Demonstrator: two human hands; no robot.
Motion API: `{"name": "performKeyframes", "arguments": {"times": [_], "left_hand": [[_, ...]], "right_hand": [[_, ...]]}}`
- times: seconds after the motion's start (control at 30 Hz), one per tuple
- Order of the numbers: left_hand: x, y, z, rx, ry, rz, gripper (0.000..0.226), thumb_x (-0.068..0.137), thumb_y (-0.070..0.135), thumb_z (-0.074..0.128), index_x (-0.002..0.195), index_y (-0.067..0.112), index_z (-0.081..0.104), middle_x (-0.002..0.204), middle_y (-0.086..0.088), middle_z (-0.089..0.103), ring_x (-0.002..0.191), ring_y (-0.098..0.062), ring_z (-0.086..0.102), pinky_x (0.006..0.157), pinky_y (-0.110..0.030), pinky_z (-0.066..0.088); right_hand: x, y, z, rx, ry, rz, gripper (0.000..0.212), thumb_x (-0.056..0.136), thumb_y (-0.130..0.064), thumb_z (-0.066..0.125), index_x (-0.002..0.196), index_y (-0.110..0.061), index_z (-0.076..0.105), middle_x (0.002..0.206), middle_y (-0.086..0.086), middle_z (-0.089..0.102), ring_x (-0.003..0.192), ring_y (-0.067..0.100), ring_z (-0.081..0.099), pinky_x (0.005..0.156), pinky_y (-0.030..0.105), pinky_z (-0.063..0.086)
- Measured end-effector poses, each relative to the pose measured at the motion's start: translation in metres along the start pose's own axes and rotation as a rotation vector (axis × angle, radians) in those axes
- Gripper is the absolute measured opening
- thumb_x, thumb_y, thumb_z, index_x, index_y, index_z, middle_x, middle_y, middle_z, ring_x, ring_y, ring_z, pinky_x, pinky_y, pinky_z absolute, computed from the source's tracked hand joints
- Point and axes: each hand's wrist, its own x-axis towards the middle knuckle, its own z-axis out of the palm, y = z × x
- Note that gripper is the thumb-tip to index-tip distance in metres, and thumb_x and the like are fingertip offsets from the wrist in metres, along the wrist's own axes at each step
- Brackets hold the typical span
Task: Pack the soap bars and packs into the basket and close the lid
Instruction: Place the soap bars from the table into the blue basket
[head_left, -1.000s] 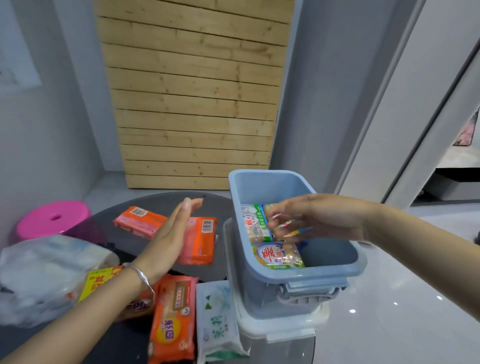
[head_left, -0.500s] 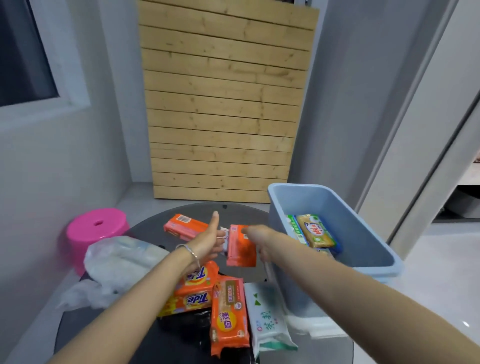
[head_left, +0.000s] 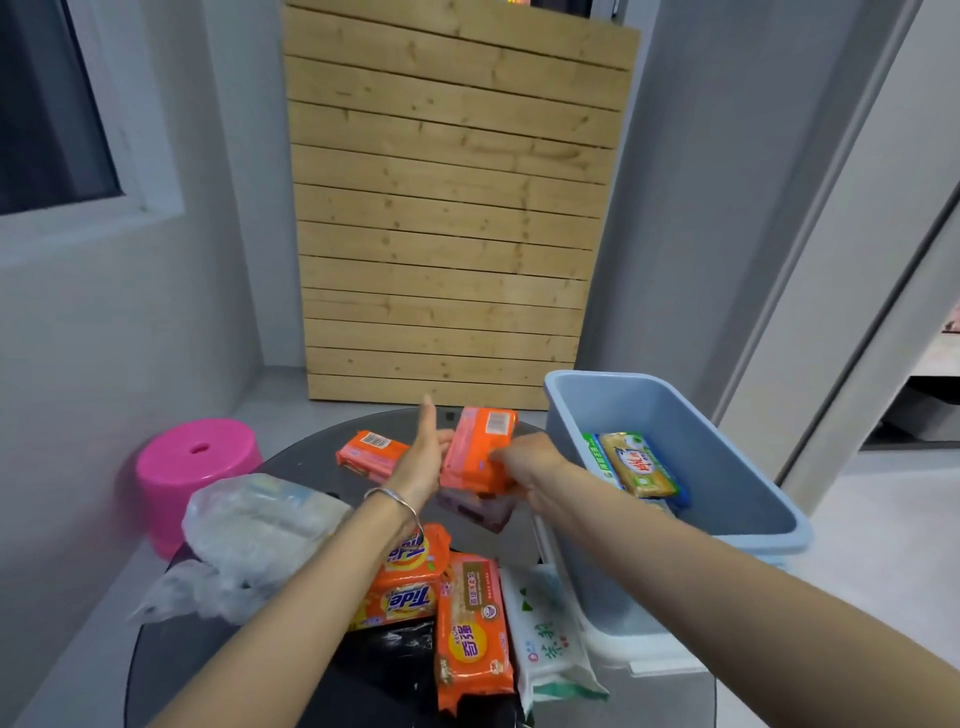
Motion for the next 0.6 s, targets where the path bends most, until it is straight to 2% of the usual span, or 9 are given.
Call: {"name": "performKeyframes", "arguments": {"times": [0.07, 0.1, 0.13, 0.2, 0.3, 0.4, 0.47, 0.5, 0.6], "left_hand": [[-0.007, 0.013, -0.003, -0.021, 0.027, 0.098, 0.076, 0.094, 0.055, 0.008, 0.126, 0.003, 0.052, 0.11, -0.011, 0.062, 0.084, -0.012, 0.06, 0.05, -0.01, 0.05], [-0.011, 0.02, -0.003, -0.026, 0.02, 0.142, 0.074, 0.094, 0.055, 0.008, 0.127, 0.004, 0.051, 0.111, -0.009, 0.062, 0.087, -0.013, 0.062, 0.052, -0.009, 0.05], [-0.015, 0.027, -0.002, -0.02, 0.003, 0.183, 0.073, 0.094, 0.054, 0.008, 0.129, 0.005, 0.05, 0.116, -0.008, 0.061, 0.096, -0.015, 0.062, 0.057, -0.009, 0.049], [-0.024, 0.039, 0.008, -0.012, -0.055, 0.255, 0.071, 0.094, 0.054, 0.007, 0.133, 0.009, 0.047, 0.123, -0.005, 0.058, 0.112, -0.015, 0.058, 0.07, -0.01, 0.047], [-0.034, 0.051, 0.036, -0.051, -0.188, 0.307, 0.068, 0.094, 0.055, 0.008, 0.132, 0.015, 0.047, 0.122, 0.002, 0.057, 0.116, -0.011, 0.054, 0.096, -0.023, 0.043], [-0.034, 0.045, 0.071, -0.003, -0.269, 0.319, 0.062, 0.096, 0.051, 0.011, 0.136, 0.016, 0.044, 0.132, 0.003, 0.053, 0.121, -0.005, 0.046, 0.104, -0.023, 0.029], [-0.028, 0.031, 0.09, 0.121, -0.248, 0.34, 0.053, 0.098, 0.044, 0.021, 0.141, 0.017, 0.037, 0.145, 0.004, 0.042, 0.125, -0.001, 0.037, 0.101, -0.015, 0.023], [-0.025, 0.021, 0.098, 0.185, -0.243, 0.347, 0.05, 0.099, 0.039, 0.027, 0.144, 0.017, 0.031, 0.15, 0.004, 0.034, 0.13, -0.002, 0.032, 0.103, -0.013, 0.02], [-0.015, -0.003, 0.11, 0.42, -0.237, 0.351, 0.056, 0.099, 0.022, 0.037, 0.149, 0.015, 0.012, 0.159, 0.002, 0.005, 0.145, -0.011, 0.009, 0.118, -0.025, 0.01]], "right_hand": [[-0.008, -0.018, -0.007, 0.034, -0.049, -0.102, 0.018, 0.085, 0.005, 0.059, 0.103, 0.002, 0.061, 0.108, 0.024, 0.066, 0.097, 0.034, 0.066, 0.093, 0.049, 0.051], [-0.013, -0.027, -0.013, 0.042, -0.076, -0.143, 0.011, 0.084, 0.004, 0.061, 0.093, -0.002, 0.059, 0.102, 0.022, 0.067, 0.089, 0.033, 0.066, 0.095, 0.051, 0.05], [-0.017, -0.035, -0.023, 0.054, -0.094, -0.18, 0.014, 0.083, 0.004, 0.063, 0.09, -0.005, 0.055, 0.101, 0.021, 0.066, 0.084, 0.031, 0.065, 0.094, 0.052, 0.051], [-0.024, -0.048, -0.049, 0.061, -0.126, -0.219, 0.034, 0.082, 0.0, 0.068, 0.107, -0.009, 0.047, 0.1, 0.017, 0.064, 0.075, 0.026, 0.064, 0.083, 0.046, 0.056], [-0.034, -0.061, -0.093, -0.016, -0.107, -0.253, 0.051, 0.086, -0.015, 0.067, 0.128, -0.015, 0.039, 0.092, 0.008, 0.063, 0.063, 0.017, 0.062, 0.055, 0.029, 0.058], [-0.032, -0.067, -0.14, -0.132, -0.065, -0.296, 0.051, 0.088, -0.022, 0.064, 0.133, -0.021, 0.042, 0.091, 0.005, 0.064, 0.065, 0.016, 0.062, 0.054, 0.028, 0.057], [-0.029, -0.064, -0.165, -0.356, -0.006, -0.356, 0.047, 0.086, -0.023, 0.066, 0.129, -0.028, 0.046, 0.086, 0.001, 0.062, 0.065, 0.015, 0.063, 0.046, 0.022, 0.053], [-0.026, -0.06, -0.175, -0.53, 0.049, -0.406, 0.047, 0.085, -0.025, 0.066, 0.128, -0.029, 0.047, 0.086, 0.001, 0.061, 0.068, 0.018, 0.062, 0.048, 0.022, 0.05], [-0.014, -0.039, -0.19, -1.159, 0.229, -0.507, 0.05, 0.084, -0.04, 0.059, 0.132, -0.03, 0.047, 0.103, 0.01, 0.066, 0.092, 0.032, 0.063, 0.075, 0.029, 0.047]]}}
